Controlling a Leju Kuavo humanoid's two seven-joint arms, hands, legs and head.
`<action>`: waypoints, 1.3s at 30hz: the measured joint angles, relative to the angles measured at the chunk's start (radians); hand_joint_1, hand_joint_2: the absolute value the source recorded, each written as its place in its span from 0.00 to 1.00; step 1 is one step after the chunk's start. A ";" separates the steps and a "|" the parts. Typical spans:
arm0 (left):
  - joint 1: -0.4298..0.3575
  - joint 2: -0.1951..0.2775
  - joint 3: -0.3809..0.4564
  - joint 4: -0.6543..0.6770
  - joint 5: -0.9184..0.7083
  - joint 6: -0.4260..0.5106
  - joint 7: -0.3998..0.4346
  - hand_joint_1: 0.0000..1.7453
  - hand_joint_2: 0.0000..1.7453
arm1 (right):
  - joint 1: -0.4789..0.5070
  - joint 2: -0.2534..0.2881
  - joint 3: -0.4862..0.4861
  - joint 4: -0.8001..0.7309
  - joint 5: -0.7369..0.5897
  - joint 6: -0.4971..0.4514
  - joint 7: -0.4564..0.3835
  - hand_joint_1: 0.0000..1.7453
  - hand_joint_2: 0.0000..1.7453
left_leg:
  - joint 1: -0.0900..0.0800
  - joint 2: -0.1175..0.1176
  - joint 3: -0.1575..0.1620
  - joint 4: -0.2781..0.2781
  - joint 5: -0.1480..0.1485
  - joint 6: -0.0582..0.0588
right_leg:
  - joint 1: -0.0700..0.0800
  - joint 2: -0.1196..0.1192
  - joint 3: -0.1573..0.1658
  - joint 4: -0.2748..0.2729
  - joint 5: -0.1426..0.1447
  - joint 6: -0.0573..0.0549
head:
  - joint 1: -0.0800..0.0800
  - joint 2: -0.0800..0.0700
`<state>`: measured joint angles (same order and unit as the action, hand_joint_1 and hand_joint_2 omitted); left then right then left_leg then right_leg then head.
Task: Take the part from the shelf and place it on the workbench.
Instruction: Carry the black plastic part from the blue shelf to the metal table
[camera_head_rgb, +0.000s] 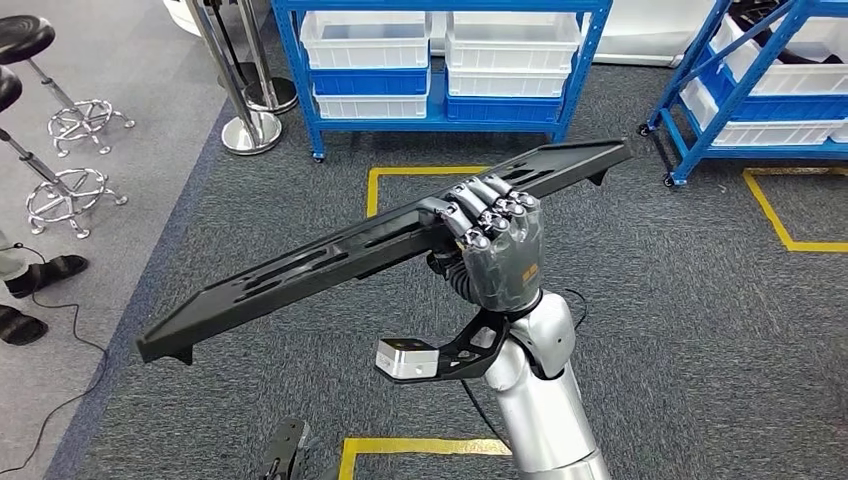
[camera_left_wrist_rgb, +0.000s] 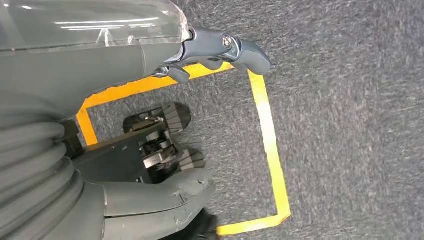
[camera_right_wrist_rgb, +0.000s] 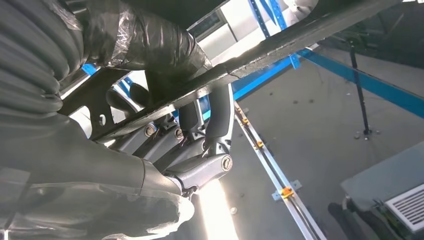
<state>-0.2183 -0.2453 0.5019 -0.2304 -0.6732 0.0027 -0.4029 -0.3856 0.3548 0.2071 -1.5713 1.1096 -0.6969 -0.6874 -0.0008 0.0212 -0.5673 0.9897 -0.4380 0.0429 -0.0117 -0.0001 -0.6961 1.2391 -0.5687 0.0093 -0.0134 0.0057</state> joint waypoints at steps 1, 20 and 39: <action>0.001 0.000 -0.001 0.000 -0.001 0.001 0.001 0.00 1.00 | 0.003 -0.001 0.000 0.000 -0.004 0.000 0.000 0.98 1.00 | 0.000 0.005 -0.002 0.001 0.000 0.000 | -0.001 0.000 -0.023 0.045 -0.011 0.003 | 0.000 0.000; 0.021 0.016 -0.005 0.000 -0.020 0.019 0.029 0.00 1.00 | 0.055 -0.012 0.000 -0.028 -0.029 0.000 -0.001 0.98 1.00 | 0.002 -0.039 -0.075 0.186 -0.077 -0.036 | 0.006 0.066 0.058 -0.178 0.124 -0.042 | -0.001 0.000; -0.006 0.028 -0.015 0.000 -0.016 0.019 0.013 0.00 1.00 | 0.064 -0.020 0.000 -0.065 -0.037 -0.002 -0.001 0.98 1.00 | -0.004 0.069 -0.011 0.040 -0.030 -0.032 | -0.001 -0.058 0.067 -0.171 0.103 -0.003 | -0.001 0.000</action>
<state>-0.2239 -0.2171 0.4871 -0.2304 -0.6889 0.0221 -0.3897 -0.3215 0.3346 0.2068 -1.6363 1.0727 -0.6985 -0.6882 -0.0047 0.0898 -0.5778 1.0298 -0.4679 0.0108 -0.0130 -0.0578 -0.6294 1.0679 -0.4659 0.0065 -0.0141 0.0057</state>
